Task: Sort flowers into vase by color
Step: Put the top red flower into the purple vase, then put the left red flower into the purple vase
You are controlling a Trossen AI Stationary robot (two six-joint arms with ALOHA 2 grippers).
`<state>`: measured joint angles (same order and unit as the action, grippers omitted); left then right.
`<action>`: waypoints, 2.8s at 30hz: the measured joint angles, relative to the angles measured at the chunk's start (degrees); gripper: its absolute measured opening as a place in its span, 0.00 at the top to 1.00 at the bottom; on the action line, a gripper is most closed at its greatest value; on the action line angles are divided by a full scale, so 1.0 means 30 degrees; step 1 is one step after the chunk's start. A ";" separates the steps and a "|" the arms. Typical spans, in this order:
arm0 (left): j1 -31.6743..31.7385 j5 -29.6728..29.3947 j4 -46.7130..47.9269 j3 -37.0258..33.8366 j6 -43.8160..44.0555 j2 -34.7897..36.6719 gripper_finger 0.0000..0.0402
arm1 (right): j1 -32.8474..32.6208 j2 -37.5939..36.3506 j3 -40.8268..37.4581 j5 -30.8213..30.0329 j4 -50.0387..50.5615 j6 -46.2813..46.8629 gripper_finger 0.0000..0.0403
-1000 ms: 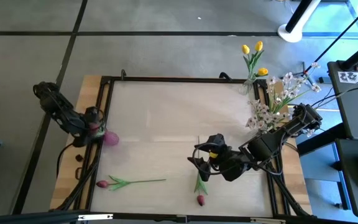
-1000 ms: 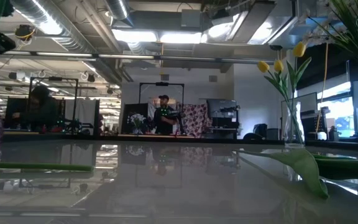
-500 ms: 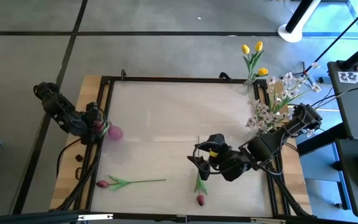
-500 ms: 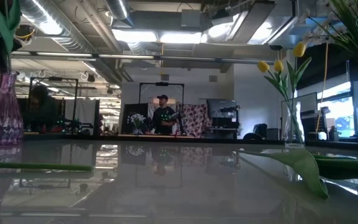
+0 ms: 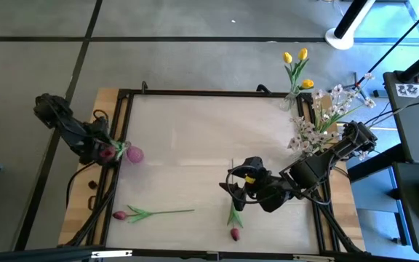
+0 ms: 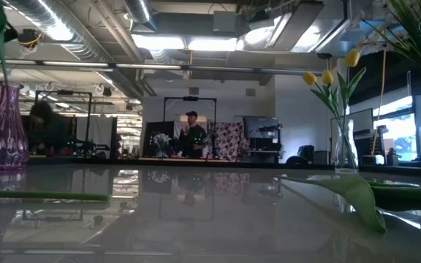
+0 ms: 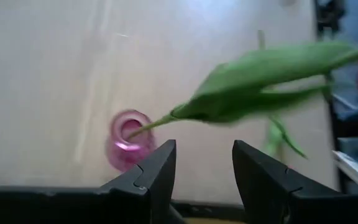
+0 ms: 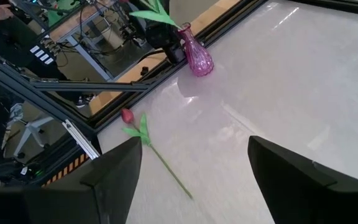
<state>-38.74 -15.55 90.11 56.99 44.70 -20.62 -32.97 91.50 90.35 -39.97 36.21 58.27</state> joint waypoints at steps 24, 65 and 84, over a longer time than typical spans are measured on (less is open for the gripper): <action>0.0042 0.1224 -0.4561 0.8773 0.4178 0.0022 0.62 | 0.0000 0.0000 0.0000 -0.0243 -0.0024 -0.1555 0.27; -0.8526 0.5037 -0.8807 0.8058 2.9032 -2.1985 0.62 | 0.0000 0.0000 0.0000 0.3556 0.6855 -0.6097 0.27; -0.4331 0.4055 -0.9698 0.3685 3.5471 -2.2749 0.62 | -0.0007 0.0000 0.0000 0.4538 0.7130 -0.6023 0.27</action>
<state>-51.74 -3.39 61.01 68.05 151.11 -88.87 -32.99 91.50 90.35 -26.36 57.60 40.21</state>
